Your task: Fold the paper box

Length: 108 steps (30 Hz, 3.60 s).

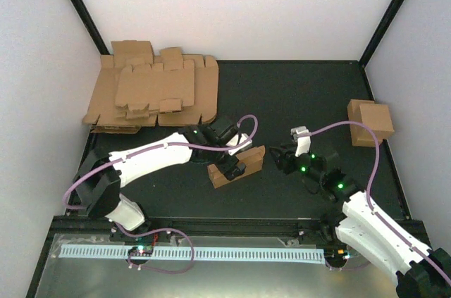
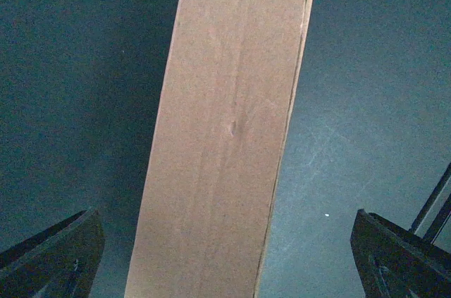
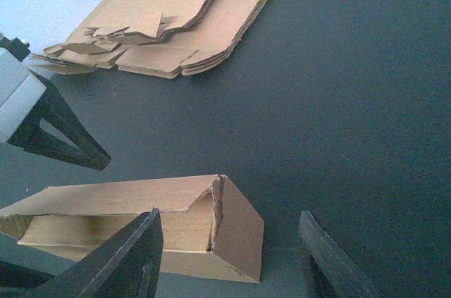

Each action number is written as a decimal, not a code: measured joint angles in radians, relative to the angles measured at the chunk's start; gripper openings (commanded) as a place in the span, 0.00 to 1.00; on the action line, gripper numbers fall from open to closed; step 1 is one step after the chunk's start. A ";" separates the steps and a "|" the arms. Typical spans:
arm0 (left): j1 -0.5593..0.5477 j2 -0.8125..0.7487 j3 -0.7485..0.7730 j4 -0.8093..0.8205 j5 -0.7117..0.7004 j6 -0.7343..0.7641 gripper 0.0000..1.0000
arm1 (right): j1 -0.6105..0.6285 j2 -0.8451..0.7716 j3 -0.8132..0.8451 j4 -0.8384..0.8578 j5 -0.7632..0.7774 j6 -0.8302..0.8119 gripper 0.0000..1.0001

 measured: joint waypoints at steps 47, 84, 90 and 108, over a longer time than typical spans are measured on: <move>0.040 0.004 -0.055 -0.110 -0.120 0.006 0.60 | 0.014 0.144 -0.099 0.306 -0.123 -0.051 0.52; 0.040 0.032 -0.031 -0.001 -0.050 0.002 0.73 | 0.050 0.307 -0.027 0.298 -0.099 -0.051 0.33; 0.040 0.040 -0.025 0.009 -0.048 0.002 0.66 | 0.052 0.379 0.012 0.304 -0.114 -0.048 0.24; 0.040 0.046 -0.020 0.008 -0.052 0.008 0.50 | 0.080 0.524 0.117 0.297 -0.109 -0.055 0.03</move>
